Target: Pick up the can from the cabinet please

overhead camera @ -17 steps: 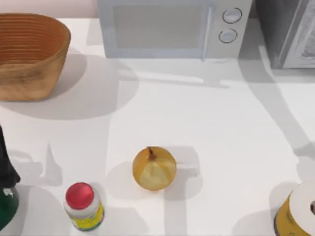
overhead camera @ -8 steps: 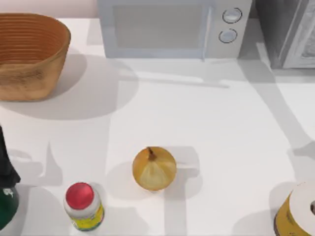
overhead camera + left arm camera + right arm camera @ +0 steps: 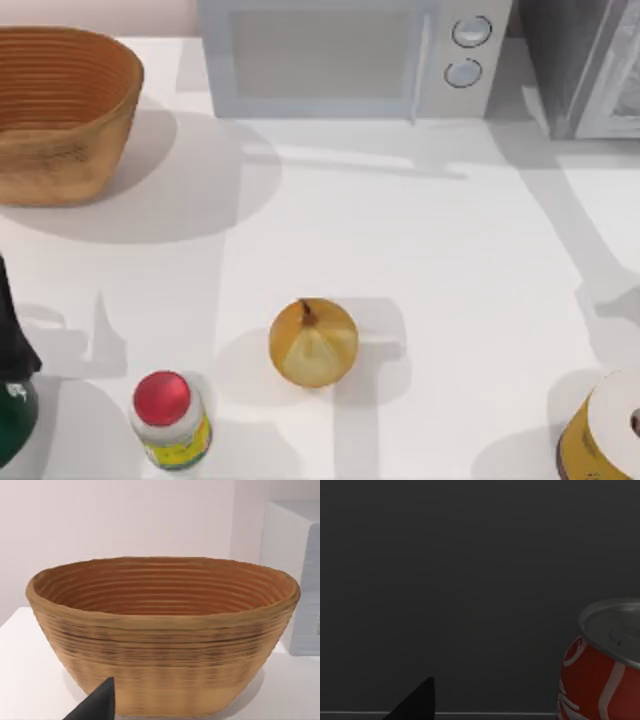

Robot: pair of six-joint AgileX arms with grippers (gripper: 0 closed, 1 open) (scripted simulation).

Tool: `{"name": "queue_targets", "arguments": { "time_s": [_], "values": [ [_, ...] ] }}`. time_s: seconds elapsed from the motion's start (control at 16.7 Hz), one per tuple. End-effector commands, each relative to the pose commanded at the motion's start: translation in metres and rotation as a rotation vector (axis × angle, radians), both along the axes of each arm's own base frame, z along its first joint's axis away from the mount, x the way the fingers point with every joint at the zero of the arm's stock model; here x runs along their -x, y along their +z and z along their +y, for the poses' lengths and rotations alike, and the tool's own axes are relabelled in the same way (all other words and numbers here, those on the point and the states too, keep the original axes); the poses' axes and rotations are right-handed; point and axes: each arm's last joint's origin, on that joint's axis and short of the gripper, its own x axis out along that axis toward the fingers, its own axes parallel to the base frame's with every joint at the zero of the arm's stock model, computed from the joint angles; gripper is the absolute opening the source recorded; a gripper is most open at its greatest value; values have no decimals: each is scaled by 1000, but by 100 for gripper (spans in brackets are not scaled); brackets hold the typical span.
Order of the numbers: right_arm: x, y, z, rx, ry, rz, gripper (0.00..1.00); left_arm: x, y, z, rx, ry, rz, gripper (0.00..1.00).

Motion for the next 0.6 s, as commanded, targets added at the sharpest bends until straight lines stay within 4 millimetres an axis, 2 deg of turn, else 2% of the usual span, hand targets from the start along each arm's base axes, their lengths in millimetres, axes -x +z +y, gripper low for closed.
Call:
{"name": "queue_targets", "arguments": {
  "time_s": [0.6],
  "values": [
    [0,0,0,0,0,0,25,0,0,0,0,0,0,100]
  ]
}}
